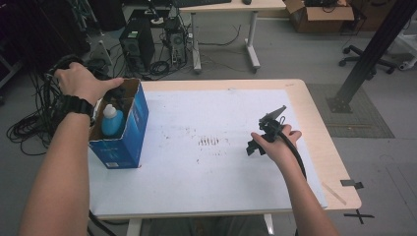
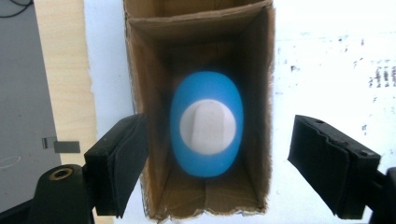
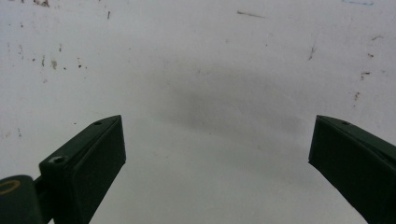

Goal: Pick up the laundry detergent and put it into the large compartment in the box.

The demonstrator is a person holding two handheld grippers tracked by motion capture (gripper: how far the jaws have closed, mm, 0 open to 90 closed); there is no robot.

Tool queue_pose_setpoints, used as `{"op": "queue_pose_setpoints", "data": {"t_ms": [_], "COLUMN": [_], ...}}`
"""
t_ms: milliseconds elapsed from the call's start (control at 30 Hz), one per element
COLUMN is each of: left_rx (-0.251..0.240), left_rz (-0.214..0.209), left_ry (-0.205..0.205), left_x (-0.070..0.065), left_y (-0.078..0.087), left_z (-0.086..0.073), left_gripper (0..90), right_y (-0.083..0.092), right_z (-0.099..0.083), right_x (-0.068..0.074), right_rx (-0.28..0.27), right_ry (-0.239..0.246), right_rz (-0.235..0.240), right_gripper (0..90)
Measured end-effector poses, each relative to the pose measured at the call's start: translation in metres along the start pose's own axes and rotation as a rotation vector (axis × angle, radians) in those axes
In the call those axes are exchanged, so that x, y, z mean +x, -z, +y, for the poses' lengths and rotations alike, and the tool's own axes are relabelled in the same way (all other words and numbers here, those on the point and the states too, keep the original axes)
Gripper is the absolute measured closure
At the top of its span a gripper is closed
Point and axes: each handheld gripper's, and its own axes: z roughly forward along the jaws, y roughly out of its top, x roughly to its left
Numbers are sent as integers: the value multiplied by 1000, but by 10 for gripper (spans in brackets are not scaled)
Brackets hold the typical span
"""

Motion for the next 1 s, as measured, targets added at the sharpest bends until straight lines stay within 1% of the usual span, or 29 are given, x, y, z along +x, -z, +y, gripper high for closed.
{"op": "queue_pose_setpoints", "data": {"t_ms": [67,267,433,667,733,767,800,900,1000], "left_rx": [-10,-19,-21,-23,-17,-19,-19,-19,-11], "left_rz": [2,5,-3,-8,-12,-14,-15,-24,-30], "left_ry": [0,-13,-30,-64,-76,-78,-83,-99,-123], "left_x": [-2,-12,-24,-46,-53,-57,-60,-72,-85], "left_y": [5,16,21,25,25,25,25,24,21], "left_z": [0,2,3,6,7,8,9,11,12], "left_gripper": [201,202,201,200,201,201,201,199,199], "right_y": [0,3,7,11,13,13,14,17,19], "right_z": [0,0,-2,-3,-3,-3,-3,-3,-4], "right_x": [0,-1,-1,-2,-2,-2,-2,-2,-3], "right_rx": [0,-4,-11,-12,-15,-17,-19,-23,-25], "right_ry": [0,1,1,-6,0,-7,0,-5,-4], "right_rz": [1,2,1,-4,-5,-5,-4,-4,-5], "right_gripper": [40,39,39,39,39,39,39,39,39]}}
